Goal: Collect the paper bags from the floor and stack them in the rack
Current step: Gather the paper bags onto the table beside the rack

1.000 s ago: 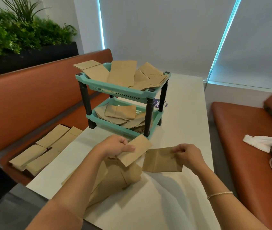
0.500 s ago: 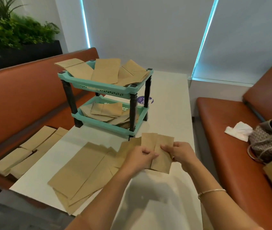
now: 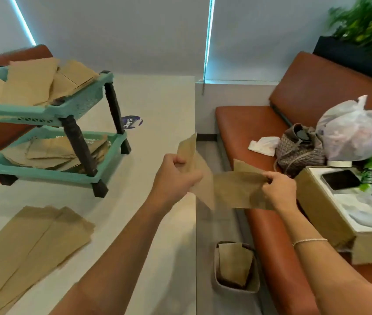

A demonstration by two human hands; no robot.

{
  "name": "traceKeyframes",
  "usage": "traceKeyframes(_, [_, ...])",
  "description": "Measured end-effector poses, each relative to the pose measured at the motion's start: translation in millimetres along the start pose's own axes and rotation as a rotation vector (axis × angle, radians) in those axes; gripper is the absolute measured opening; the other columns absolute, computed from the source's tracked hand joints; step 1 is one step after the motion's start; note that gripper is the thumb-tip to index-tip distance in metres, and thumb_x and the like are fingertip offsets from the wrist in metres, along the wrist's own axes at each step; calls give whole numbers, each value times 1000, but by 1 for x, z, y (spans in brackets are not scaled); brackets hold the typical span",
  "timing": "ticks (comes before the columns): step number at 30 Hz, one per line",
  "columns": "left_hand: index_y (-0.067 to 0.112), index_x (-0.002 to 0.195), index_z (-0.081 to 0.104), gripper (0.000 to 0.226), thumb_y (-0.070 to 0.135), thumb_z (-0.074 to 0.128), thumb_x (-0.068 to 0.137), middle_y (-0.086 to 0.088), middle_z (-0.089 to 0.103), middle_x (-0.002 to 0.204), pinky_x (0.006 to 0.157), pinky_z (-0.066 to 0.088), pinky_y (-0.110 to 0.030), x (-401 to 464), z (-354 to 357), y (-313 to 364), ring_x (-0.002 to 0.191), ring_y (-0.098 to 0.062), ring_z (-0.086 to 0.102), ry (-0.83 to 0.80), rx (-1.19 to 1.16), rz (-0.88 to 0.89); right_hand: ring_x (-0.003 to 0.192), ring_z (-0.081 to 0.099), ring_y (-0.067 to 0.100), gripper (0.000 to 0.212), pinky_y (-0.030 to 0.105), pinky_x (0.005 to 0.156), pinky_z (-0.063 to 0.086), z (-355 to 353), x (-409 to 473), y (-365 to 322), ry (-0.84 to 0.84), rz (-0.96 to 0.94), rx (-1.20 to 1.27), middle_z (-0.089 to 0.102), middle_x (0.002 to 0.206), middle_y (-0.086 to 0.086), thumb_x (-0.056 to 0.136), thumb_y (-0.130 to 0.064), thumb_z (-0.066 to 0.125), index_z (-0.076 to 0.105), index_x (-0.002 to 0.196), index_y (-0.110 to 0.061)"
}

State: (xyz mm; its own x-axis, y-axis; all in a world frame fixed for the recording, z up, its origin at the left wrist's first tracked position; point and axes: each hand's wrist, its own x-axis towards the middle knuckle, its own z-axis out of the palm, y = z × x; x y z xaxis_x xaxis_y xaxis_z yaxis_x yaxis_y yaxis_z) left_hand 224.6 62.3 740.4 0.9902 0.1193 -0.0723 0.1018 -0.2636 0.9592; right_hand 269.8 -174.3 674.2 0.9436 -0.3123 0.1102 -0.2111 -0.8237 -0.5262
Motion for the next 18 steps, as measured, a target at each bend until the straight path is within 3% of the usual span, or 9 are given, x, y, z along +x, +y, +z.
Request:
traceKeyframes(4, [20,108,38,38,17,64,82,2,47,110,79,50,-29,33,91,1,99,-16,54,-115,67,-35,103,61,28,41,32,86,49,34,14,77,-198,76,-144,69,110,5,80,2,49,72,105,-21])
traceKeyframes(9, [8,117,43,29,18,53,91,-8,54,113,70,41,-27,78,192,-76,93,-18,51,-159,335,-218,105,61,21,39,32,87,51,108,15,151,-489,69,-281,65,115,1,85,-3,47,67,113,-22])
traceKeyframes(13, [5,120,42,29,15,45,93,-13,54,117,83,49,-36,88,232,-159,104,-28,55,-226,584,-415,110,58,20,38,30,89,47,162,10,184,-646,31,-350,60,120,2,91,-2,40,63,118,-17])
traceKeyframes(18, [6,123,41,30,18,43,96,-12,56,121,79,47,-33,78,249,-234,106,-27,57,-234,720,-563,114,56,20,35,27,91,45,209,10,210,-709,8,-391,57,125,5,95,0,36,57,121,-10])
